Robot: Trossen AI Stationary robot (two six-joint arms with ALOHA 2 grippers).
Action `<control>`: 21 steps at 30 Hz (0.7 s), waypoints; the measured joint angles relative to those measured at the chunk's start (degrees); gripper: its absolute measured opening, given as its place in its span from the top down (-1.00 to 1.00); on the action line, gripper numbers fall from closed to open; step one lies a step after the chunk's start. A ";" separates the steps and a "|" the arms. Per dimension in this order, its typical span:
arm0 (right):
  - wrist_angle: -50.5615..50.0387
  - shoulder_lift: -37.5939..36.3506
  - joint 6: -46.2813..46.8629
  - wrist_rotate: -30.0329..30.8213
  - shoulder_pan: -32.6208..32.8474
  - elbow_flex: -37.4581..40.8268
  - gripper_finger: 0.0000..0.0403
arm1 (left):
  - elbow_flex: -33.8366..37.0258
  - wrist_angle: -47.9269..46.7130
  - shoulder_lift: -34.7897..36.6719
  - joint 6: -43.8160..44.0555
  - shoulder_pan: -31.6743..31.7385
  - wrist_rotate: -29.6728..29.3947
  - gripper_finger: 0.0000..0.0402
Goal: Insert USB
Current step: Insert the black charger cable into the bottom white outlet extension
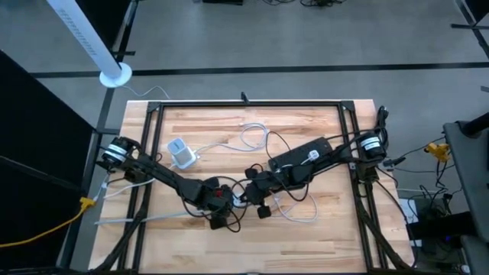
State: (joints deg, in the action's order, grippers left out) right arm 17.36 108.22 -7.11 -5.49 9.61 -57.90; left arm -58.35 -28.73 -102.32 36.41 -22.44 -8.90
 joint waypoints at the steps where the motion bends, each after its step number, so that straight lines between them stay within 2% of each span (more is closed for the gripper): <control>1: -0.04 0.58 0.00 -0.23 -0.05 0.03 0.74 | 0.00 -0.11 0.00 0.11 0.00 -0.30 -0.03; 10: 0.22 1.84 0.83 -0.27 0.12 -0.14 0.74 | 0.02 -0.19 0.00 0.06 -0.02 -0.60 -0.03; 21: -5.06 -0.15 -0.47 1.02 0.06 0.08 0.74 | 0.02 -0.21 0.00 -0.09 0.00 -0.58 -0.03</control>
State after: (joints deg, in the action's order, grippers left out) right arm 12.30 108.07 -7.58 -4.47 9.66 -57.81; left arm -58.33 -28.94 -102.32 36.32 -22.44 -9.47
